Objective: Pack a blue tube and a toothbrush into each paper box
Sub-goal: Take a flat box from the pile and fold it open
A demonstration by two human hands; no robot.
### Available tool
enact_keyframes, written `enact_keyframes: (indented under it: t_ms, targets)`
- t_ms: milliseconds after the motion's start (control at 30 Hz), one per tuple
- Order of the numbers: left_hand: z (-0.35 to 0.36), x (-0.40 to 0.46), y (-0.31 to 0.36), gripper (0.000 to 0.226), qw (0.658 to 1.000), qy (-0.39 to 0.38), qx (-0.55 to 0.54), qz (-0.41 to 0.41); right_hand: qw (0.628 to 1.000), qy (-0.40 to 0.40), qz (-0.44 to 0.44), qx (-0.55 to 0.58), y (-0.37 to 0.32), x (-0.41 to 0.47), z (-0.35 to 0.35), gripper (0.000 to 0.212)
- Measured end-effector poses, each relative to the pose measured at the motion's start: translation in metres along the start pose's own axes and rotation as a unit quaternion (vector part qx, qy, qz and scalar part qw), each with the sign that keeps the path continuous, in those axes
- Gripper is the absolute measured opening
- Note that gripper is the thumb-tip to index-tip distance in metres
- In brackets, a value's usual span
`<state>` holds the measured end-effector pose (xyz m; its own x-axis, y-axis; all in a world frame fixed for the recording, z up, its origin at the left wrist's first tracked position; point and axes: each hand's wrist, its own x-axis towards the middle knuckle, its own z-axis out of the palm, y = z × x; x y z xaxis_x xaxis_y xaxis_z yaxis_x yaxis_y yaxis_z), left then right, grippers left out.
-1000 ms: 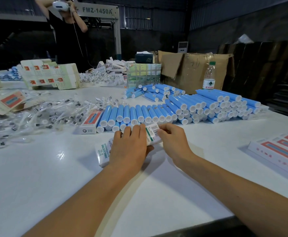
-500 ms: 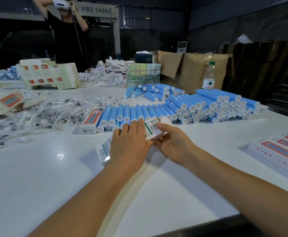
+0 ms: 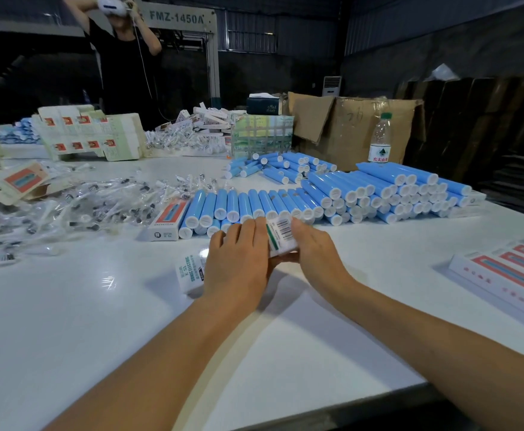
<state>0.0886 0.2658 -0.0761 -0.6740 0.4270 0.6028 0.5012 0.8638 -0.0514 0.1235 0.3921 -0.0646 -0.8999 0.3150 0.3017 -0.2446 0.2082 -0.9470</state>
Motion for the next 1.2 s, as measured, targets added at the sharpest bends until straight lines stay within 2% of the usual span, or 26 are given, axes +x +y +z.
enact_keyframes:
  t_ms: [67,167,300,400,500,600,733,833,1100,1200]
  targets:
    - [-0.003,0.0,-0.005,0.069,1.0,0.004,-0.012,-0.011,0.991,-0.026,0.057,0.121,-0.006,0.005,-0.003,0.035]
    - [-0.006,-0.002,-0.008,0.071,1.0,0.006,-0.021,-0.006,0.984,-0.058,0.067,0.157,-0.007,0.007,-0.005,0.027]
    - [-0.01,-0.002,-0.012,0.07,0.999,0.019,-0.048,-0.002,0.979,-0.061,0.055,0.184,-0.006,0.007,-0.009,0.026]
    - [-0.012,-0.002,-0.011,0.071,0.998,0.021,-0.059,0.003,0.982,-0.052,0.051,0.173,-0.005,0.01,-0.013,0.024]
    - [-0.012,-0.002,-0.011,0.071,0.998,0.021,-0.057,0.01,0.986,-0.055,0.048,0.15,-0.006,0.008,-0.012,0.035]
    - [-0.013,-0.002,-0.012,0.072,0.998,0.018,-0.052,0.016,0.99,-0.038,0.06,0.123,-0.003,0.009,-0.009,0.025]
    - [-0.018,-0.003,-0.009,0.075,1.0,0.003,-0.001,0.028,0.994,-0.023,0.061,0.09,-0.004,0.008,-0.008,0.027]
    - [-0.017,-0.003,-0.005,0.074,0.997,0.052,0.034,0.054,0.994,-0.021,0.063,0.086,-0.006,0.007,-0.008,0.036]
    - [-0.022,-0.006,-0.001,0.072,0.997,0.044,-0.001,0.058,1.0,-0.008,-0.021,-0.02,-0.003,0.002,-0.006,0.03]
    - [-0.025,-0.006,-0.003,0.073,0.996,0.056,-0.012,0.066,0.999,-0.013,0.012,0.044,-0.009,0.004,-0.01,0.04]
